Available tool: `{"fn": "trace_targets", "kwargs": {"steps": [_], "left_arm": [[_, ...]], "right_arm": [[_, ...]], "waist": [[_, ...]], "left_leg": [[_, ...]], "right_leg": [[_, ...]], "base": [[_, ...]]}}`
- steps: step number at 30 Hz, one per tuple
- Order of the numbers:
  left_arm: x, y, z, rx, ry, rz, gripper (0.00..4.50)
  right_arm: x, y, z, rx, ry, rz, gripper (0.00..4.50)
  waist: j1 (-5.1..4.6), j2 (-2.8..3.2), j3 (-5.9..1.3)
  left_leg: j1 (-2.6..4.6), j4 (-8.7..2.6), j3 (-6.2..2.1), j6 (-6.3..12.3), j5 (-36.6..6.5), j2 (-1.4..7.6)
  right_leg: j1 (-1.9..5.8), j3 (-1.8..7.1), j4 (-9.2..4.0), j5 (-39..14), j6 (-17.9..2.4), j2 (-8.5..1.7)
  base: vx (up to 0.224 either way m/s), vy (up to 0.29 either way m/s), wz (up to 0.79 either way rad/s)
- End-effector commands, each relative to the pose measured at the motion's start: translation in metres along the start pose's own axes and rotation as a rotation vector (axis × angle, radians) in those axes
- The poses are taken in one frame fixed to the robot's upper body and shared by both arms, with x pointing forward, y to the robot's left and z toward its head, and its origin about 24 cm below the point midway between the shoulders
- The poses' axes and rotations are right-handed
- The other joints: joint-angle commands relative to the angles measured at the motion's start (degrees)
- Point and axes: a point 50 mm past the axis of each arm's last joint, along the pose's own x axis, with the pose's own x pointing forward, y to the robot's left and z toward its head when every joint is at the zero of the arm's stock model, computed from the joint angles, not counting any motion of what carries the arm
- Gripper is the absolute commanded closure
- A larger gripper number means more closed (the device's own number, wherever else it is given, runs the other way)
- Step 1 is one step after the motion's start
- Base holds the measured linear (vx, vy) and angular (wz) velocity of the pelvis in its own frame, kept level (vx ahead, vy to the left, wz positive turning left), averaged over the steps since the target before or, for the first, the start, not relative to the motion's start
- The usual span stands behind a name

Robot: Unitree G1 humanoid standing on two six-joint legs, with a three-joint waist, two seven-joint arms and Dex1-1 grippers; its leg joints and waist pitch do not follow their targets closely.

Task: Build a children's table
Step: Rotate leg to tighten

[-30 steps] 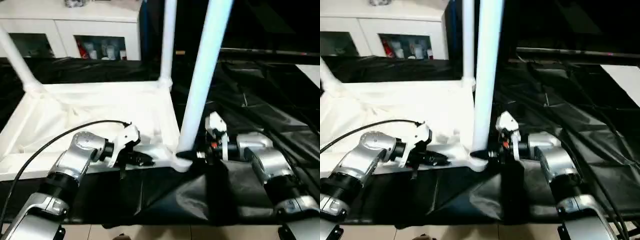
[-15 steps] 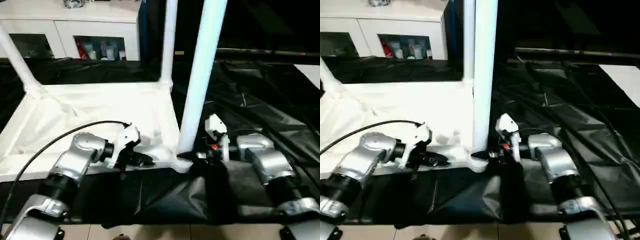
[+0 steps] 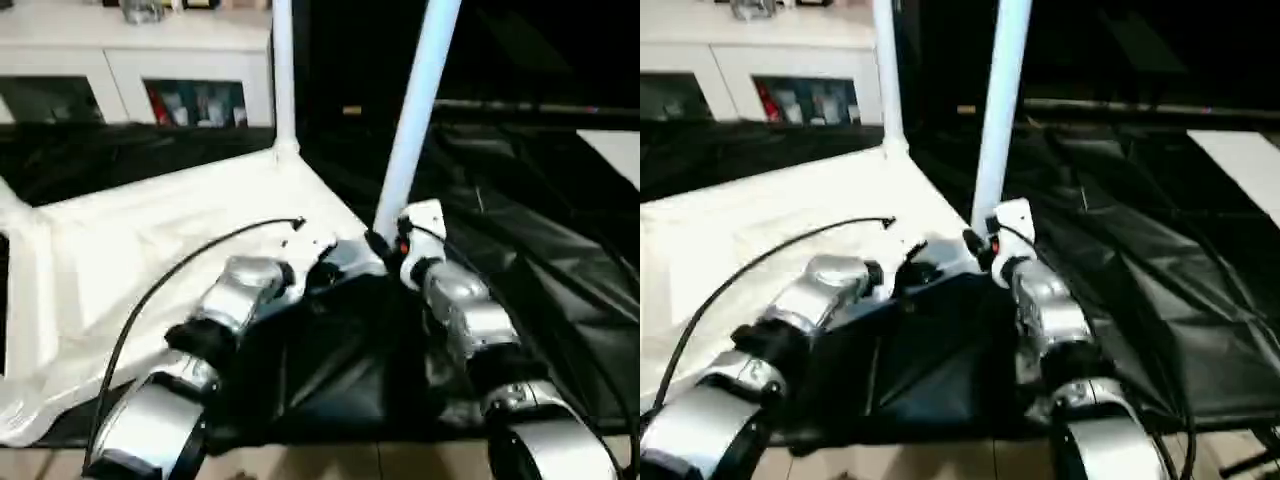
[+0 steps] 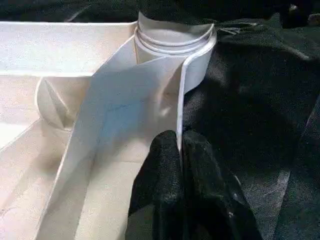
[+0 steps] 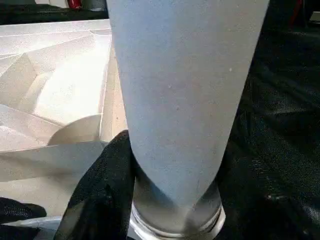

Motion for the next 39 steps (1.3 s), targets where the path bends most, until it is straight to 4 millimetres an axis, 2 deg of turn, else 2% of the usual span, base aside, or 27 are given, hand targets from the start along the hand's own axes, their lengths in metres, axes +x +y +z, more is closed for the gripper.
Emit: {"fn": "trace_targets", "kwargs": {"steps": [1, 3, 4, 6, 8, 9, 11, 12, 14, 16, 18, 21, 23, 25, 31, 33, 34, 35, 37, 39], "left_arm": [[0.0, 0.011, 0.001, 0.0, 0.021, 0.155, 4.5], [-0.001, 0.01, 0.001, 0.002, 0.01, 0.126, 4.5], [-0.003, 0.01, 0.0, 0.003, 0.001, 0.097, 4.5], [-0.006, 0.01, 0.0, 0.011, -0.011, 0.058, 4.5], [-0.007, 0.01, 0.0, 0.019, -0.018, 0.041, 4.5], [-0.011, 0.01, -0.002, 0.012, -0.025, -0.007, 4.5], [-0.014, 0.009, -0.004, 0.009, -0.039, -0.056, 4.5], [-0.021, 0.008, -0.007, 0.017, -0.052, -0.12, 4.5], [-0.024, 0.007, -0.009, 0.021, -0.057, -0.152, 4.5], [-0.03, 0.007, -0.012, 0.03, -0.065, -0.202, 4.5], [-0.039, 0.006, -0.016, 0.031, -0.075, -0.271, 4.5], [-0.049, 0.003, -0.02, 0.036, -0.082, -0.347, 4.5], [-0.055, 0.0, -0.023, 0.043, -0.073, -0.403, 4.5], [-0.061, -0.002, -0.025, 0.049, -0.073, -0.453, 4.5], [-0.071, -0.008, -0.027, 0.036, -0.071, -0.526, 4.5], [-0.073, -0.008, -0.028, 0.04, -0.067, -0.522, 4.5], [-0.073, -0.007, -0.028, 0.042, -0.065, -0.514, 4.5], [-0.074, -0.006, -0.029, 0.044, -0.061, -0.504, 4.5], [-0.076, -0.004, -0.03, 0.048, -0.057, -0.491, 4.5], [-0.078, -0.005, -0.03, 0.046, -0.057, -0.495, 4.5]], "right_arm": [[0.004, 0.043, -0.019, 0.014, 0.058, 0.216, 2.54], [0.002, 0.043, -0.013, 0.013, 0.02, 0.273, 1.85], [0.001, 0.041, -0.009, 0.0, 0.004, 0.315, 1.85], [-0.002, 0.038, -0.007, -0.024, 0.003, 0.372, 1.63], [-0.003, 0.037, -0.006, -0.035, 0.005, 0.394, 1.5], [-0.008, 0.033, -0.004, -0.078, 0.014, 0.473, 1.36], [-0.012, 0.028, -0.002, -0.105, 0.014, 0.517, 1.36], [-0.019, 0.019, 0.001, -0.133, 0.015, 0.574, 1.36], [-0.022, 0.015, 0.003, -0.141, 0.014, 0.602, 1.36], [-0.028, 0.008, 0.006, -0.143, 0.019, 0.648, 1.36], [-0.037, 0.0, 0.008, -0.151, 0.044, 0.72, 1.36], [-0.046, -0.006, 0.007, -0.167, 0.079, 0.793, 1.36], [-0.049, -0.008, 0.007, -0.169, 0.087, 0.813, 1.36], [-0.05, -0.009, 0.006, -0.174, 0.092, 0.82, 1.36], [-0.051, -0.009, 0.006, -0.189, 0.096, 0.838, 1.36], [-0.052, -0.009, 0.006, -0.203, 0.104, 0.849, 1.36], [-0.052, -0.009, 0.006, -0.21, 0.108, 0.853, 1.36], [-0.053, -0.009, 0.006, -0.217, 0.113, 0.857, 1.36], [-0.055, -0.011, 0.007, -0.22, 0.115, 0.863, 1.36], [-0.056, -0.011, 0.007, -0.214, 0.12, 0.884, 1.36]], "waist": [[-0.17, -0.13, -3.54], [-0.12, -0.14, -3.58], [-0.06, -0.33, -3.62], [-0.09, -0.3, -3.58], [-0.3, -0.35, -3.65], [-0.34, -0.53, -3.55], [-0.36, -0.63, -3.54], [-0.41, -0.76, -3.59], [-0.61, -0.62, -3.62], [-0.62, -0.56, -3.72], [-0.5, -0.41, -3.77], [-0.31, -0.37, -3.84], [-0.24, -0.18, -3.81], [-0.36, -0.22, -3.67], [-0.4, -0.1, -3.59], [0.0, -0.12, -3.64], [0.34, -0.03, -3.6], [0.52, -0.04, -3.6], [1.11, -0.24, -3.55], [1.23, -0.36, -3.52]], "left_leg": [[0.69, -4.02, -0.22, 0.15, -18.63, 0.97], [0.65, -4.05, -0.22, 0.31, -18.43, 1.0], [0.61, -4.0, -0.16, 0.65, -18.28, 0.98], [0.17, -4.06, -0.25, 1.05, -17.69, 0.97], [0.17, -4.0, -0.24, 1.26, -16.99, 1.03], [0.16, -3.96, -0.2, 1.46, -16.9, 0.99], [0.03, -3.85, -0.1, 2.05, -16.3, 0.92], [-0.2, -3.91, -0.25, 2.48, -15.8, 0.99], [-0.29, -3.82, -0.17, 2.99, -14.89, 1.09], [-0.11, -3.66, -0.09, 3.04, -13.97, 1.15], [-0.07, -3.59, -0.06, 3.41, -13.05, 1.48], [0.05, -3.49, 0.08, 3.9, -12.79, 1.6], [0.24, -3.55, 0.11, 3.53, -13.68, 1.64], [0.09, -3.67, 0.11, 3.19, -14.51, 1.62], [0.42, -3.77, 0.17, 2.14, -15.02, 1.59], [0.51, -3.75, 0.2, 2.14, -14.94, 1.69], [0.85, -3.68, 0.36, 2.2, -15.46, 1.7], [0.93, -3.67, 0.41, 2.15, -15.7, 1.72], [0.67, -3.76, 0.35, 1.95, -15.67, 1.64], [0.55, -3.84, 0.23, 1.71, -15.74, 1.62]], "right_leg": [[2.23, 2.45, -5.15, -22.17, -7.29, -3.16], [2.35, 2.44, -4.99, -21.14, -7.75, -3.12], [2.43, 2.44, -4.94, -20.75, -7.88, -3.1], [2.74, 2.42, -4.76, -20.37, -7.79, -3.2], [2.73, 2.4, -4.72, -19.72, -8.11, -3.14], [2.76, 2.33, -4.74, -20.08, -8.3, -3.13], [2.88, 2.37, -4.8, -20.3, -8.21, -3.14], [3.23, 2.24, -4.71, -20.51, -8.2, -3.28], [3.04, 2.35, -4.61, -19.93, -8.47, -3.25], [2.9, 2.34, -4.44, -18.49, -9.47, -3.1], [3.04, 2.32, -3.86, -14.43, -11.6, -2.97], [2.89, 2.35, -3.55, -12.47, -12.55, -2.9], [2.74, 2.38, -3.43, -12.4, -13.16, -2.92], [2.78, 2.43, -3.59, -13.67, -13.04, -3.02], [2.51, 2.6, -3.72, -15.03, -12.81, -2.92], [2.47, 2.65, -3.64, -14.83, -12.95, -3.02], [2.12, 2.7, -3.78, -14.86, -13.06, -2.87], [2.1, 2.71, -3.76, -14.97, -13.06, -2.89], [2.36, 2.69, -3.78, -16.3, -12.16, -3.0], [2.47, 2.67, -3.83, -17.64, -11.18, -3.05]], "base": [[0.0, 0.0, 0.0], [0.0, 0.0, 0.0], [0.0, 0.0, 0.0], [0.0, 0.0, 0.0], [0.0, 0.0, 0.0], [0.0, 0.0, 0.0], [0.0, 0.0, 0.0], [0.0, 0.0, 0.0], [0.0, 0.0, 0.0], [0.0, 0.0, 0.0], [0.0, 0.0, 0.0], [0.0, 0.0, 0.0], [0.0, 0.0, 0.0], [0.0, 0.0, 0.0], [0.0, 0.0, 0.0], [0.0, 0.0, 0.0], [0.0, 0.0, 0.0], [0.0, 0.0, 0.0], [0.0, 0.0, 0.0], [0.0, 0.0, 0.0]]}}
